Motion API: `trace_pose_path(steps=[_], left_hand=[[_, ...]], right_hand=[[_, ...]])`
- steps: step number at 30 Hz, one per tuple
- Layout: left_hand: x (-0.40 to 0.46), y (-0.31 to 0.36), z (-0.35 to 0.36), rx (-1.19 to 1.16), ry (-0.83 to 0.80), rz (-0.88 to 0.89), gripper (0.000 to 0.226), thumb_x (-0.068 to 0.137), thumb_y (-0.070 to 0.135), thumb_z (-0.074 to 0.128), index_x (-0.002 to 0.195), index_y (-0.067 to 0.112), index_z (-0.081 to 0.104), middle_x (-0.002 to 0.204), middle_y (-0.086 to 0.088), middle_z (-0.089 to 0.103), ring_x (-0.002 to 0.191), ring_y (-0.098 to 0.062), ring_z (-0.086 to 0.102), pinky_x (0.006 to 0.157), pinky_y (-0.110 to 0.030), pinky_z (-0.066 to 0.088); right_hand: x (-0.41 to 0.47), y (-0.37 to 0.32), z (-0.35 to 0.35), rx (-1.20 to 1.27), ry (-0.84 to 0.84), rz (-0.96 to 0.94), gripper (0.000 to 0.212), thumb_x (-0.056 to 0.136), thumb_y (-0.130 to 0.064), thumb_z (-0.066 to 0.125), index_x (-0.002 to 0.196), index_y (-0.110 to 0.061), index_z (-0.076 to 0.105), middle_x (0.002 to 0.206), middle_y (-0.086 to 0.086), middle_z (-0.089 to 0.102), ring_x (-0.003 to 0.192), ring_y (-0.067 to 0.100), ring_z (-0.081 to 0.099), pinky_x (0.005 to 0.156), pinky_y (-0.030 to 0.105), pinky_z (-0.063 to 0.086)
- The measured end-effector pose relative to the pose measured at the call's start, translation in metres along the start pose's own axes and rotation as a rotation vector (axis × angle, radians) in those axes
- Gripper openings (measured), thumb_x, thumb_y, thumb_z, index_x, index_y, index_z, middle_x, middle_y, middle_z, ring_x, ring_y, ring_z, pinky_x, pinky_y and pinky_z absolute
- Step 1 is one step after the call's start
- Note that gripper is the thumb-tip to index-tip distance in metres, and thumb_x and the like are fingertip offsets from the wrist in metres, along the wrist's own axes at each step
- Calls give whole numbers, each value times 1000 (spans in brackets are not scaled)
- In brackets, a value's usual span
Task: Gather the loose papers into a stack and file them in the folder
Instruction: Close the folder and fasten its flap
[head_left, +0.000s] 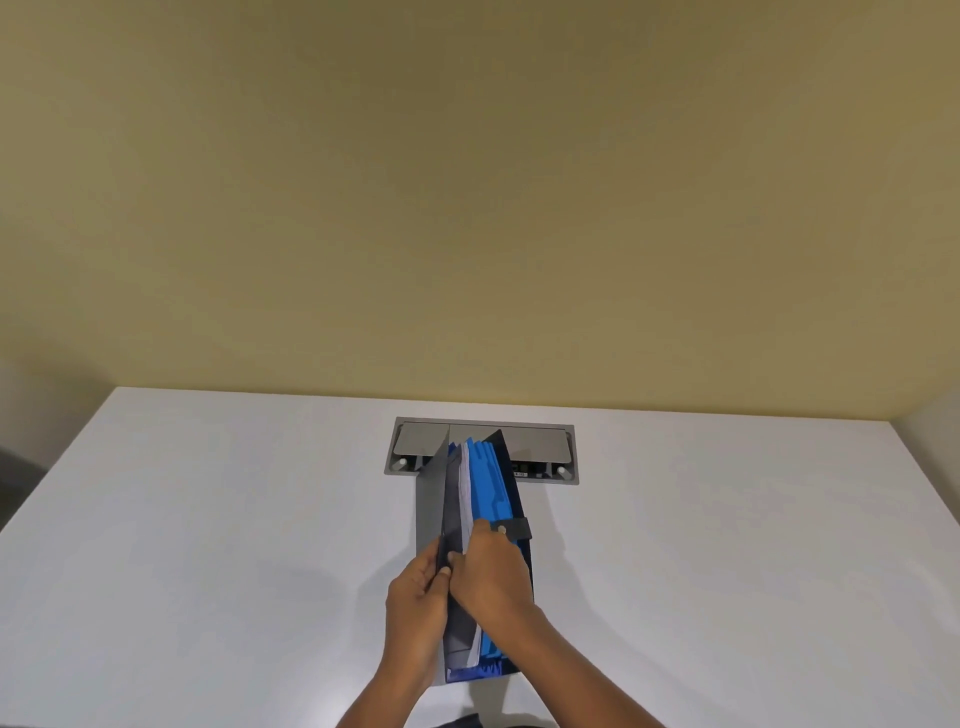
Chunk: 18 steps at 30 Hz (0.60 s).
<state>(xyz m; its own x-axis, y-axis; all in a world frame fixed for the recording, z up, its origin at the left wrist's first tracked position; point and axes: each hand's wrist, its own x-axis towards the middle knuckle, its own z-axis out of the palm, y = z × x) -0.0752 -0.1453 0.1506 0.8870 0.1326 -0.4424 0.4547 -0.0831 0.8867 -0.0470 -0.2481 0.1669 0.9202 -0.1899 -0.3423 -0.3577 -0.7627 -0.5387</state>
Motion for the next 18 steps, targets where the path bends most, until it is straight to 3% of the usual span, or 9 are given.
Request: trace_pose_path(steps=[3,6,10,14,16,18], left_hand=[[0,-4,9,84,-43,10,35,106,13,52,131,34,63,113,11,73,106,-15,72,100,-40,59],[1,-12,26,161,-71,23,30,105,16,55,129,30,66,111,9,74,102,-14,73,101,-39,59],[4,-27,56,266,-104,10,26,103,18,59,126,23,70,106,4,77,95,-14,75,96,-35,61],[3,-49,81,408,-191,37,18,103,15,58,118,19,68,99,5,75,90,-16,74,96,-37,61],[4,-69,92,535,-214,36,25,103,17,59,126,13,66,111,-2,76,99,-23,74,98,-40,60],[7,-92,102,743,-220,51,41,103,8,55,144,10,55,143,-10,62,126,-29,65,109,-38,52]], right_hand=[[-4,10,-6,13,43,8,38,103,-40,58,131,-14,57,115,4,70,98,15,69,87,28,59],[-8,29,-8,31,67,54,35,104,-39,57,131,-17,58,116,2,69,88,10,61,89,27,59],[-12,60,-8,53,71,118,37,106,-39,54,138,-19,55,128,1,68,111,17,69,97,26,55],[-15,97,0,105,68,151,41,104,-40,58,140,-20,58,129,-1,71,114,19,70,100,28,56],[-18,117,2,118,68,152,43,103,-37,59,143,-21,58,134,-2,70,118,20,69,103,26,54],[-22,135,1,121,73,161,31,104,-29,61,133,-19,66,126,0,74,105,18,71,89,13,51]])
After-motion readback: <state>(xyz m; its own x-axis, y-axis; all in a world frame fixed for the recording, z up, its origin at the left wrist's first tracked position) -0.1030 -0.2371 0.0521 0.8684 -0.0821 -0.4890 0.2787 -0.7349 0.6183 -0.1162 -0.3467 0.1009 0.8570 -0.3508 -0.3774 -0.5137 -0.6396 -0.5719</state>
